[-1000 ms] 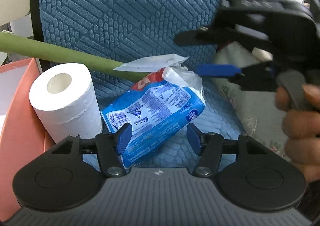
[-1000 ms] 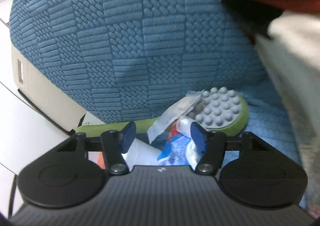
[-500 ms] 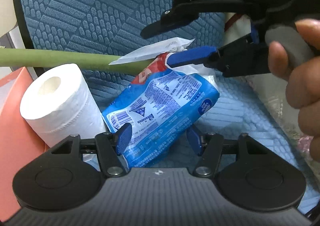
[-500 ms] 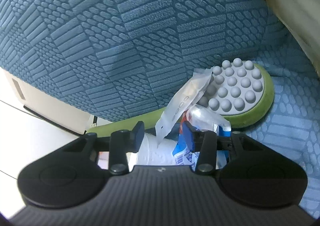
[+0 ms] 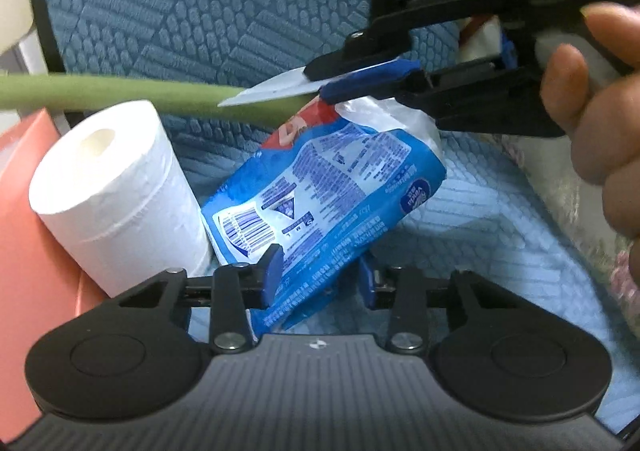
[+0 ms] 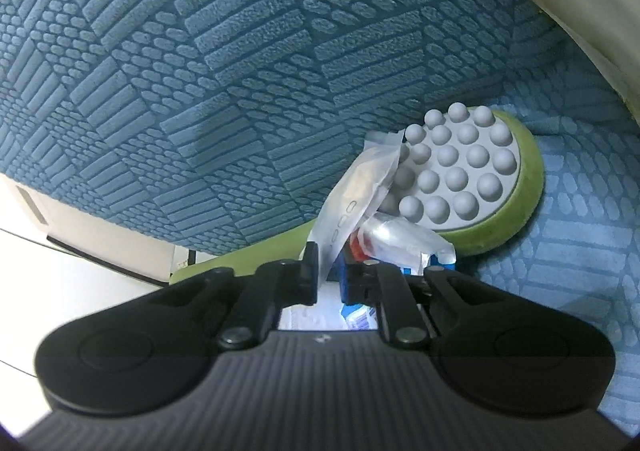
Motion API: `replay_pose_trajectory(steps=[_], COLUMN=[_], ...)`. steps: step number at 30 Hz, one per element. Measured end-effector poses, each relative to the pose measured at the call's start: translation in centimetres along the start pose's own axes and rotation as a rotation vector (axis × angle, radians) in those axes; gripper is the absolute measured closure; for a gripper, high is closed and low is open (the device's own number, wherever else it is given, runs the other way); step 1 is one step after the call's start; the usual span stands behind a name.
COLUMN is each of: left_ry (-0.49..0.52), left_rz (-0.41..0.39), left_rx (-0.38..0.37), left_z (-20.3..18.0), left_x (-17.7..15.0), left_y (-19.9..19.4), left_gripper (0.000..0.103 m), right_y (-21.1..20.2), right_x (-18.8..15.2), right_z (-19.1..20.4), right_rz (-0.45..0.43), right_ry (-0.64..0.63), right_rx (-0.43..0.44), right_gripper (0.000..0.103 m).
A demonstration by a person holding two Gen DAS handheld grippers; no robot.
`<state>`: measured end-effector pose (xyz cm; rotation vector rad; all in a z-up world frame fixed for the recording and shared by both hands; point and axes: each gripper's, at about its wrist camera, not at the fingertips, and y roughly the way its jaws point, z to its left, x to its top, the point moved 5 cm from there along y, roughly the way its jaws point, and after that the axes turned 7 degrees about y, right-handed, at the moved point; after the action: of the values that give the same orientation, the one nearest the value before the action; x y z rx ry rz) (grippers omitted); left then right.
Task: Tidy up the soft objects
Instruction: 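Close the left tool on the blue wipes packet while the right tool grasps the clear bag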
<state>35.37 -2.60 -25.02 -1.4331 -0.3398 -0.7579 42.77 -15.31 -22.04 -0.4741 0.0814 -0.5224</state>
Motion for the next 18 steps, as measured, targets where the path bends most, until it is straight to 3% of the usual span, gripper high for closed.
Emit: replay_pose_trajectory(steps=[8,18], left_ry=[-0.088,-0.171], left_rz=[0.002,-0.01], left_rx=[0.001,-0.011], left_z=[1.4,2.2], left_x=[0.0,-0.4], left_y=[-0.3,-2.8], left_gripper=[0.084,0.092], right_y=[-0.6,-1.8], right_x=[-0.3,-1.3], right_z=[0.4,2.0], right_rz=[0.003,-0.018], right_ry=[-0.036,-0.114], right_rx=[0.0,-0.016], right_gripper=[0.096,0.098])
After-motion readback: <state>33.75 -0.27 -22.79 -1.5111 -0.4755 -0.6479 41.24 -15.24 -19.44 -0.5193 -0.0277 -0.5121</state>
